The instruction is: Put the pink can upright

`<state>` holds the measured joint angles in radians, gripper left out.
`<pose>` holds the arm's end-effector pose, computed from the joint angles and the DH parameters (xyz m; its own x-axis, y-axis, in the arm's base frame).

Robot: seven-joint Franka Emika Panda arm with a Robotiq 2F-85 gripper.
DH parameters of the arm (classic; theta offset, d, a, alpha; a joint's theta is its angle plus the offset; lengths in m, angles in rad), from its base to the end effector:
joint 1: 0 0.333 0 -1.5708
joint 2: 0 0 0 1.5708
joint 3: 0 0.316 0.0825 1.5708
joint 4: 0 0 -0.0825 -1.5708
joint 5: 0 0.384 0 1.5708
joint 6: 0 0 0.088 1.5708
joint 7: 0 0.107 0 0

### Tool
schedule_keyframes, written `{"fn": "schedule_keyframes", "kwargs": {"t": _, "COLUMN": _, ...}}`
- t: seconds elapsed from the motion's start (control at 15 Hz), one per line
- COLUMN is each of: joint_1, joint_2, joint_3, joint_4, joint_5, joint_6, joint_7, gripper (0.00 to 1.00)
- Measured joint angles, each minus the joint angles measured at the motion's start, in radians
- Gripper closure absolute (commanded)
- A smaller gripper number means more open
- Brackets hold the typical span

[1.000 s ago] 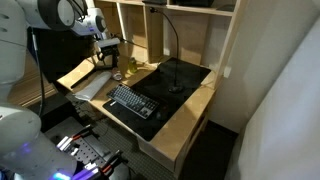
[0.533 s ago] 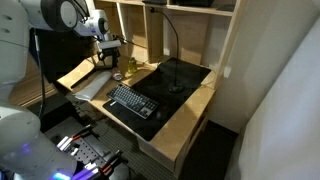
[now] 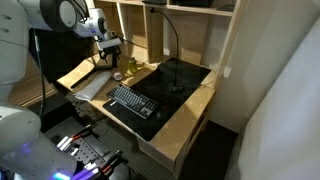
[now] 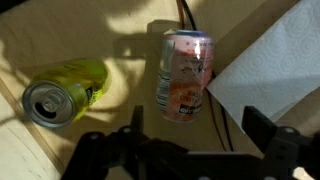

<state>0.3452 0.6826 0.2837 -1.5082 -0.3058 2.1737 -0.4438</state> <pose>0.6013 0.3817 0.2761 0.3786 0.9253 -0.0223 0.9236 -0.3761 0.0737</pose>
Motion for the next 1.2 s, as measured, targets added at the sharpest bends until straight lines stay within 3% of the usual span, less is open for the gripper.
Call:
{"fn": "schedule_keyframes", "kwargs": {"t": 0.27, "joint_1": 0.009, "joint_2": 0.0, "joint_3": -0.003, "joint_4": 0.0, "joint_5": 0.024, "joint_6": -0.046, "joint_7": 0.066, "gripper": 0.0}}
{"fn": "schedule_keyframes", "kwargs": {"t": 0.73, "joint_1": 0.01, "joint_2": 0.004, "joint_3": 0.002, "joint_4": 0.001, "joint_5": 0.057, "joint_6": -0.017, "joint_7": 0.066, "gripper": 0.0}}
{"fn": "schedule_keyframes", "kwargs": {"t": 1.2, "joint_1": 0.024, "joint_2": 0.147, "joint_3": -0.003, "joint_4": 0.136, "joint_5": 0.066, "joint_6": -0.115, "joint_7": 0.067, "gripper": 0.0}}
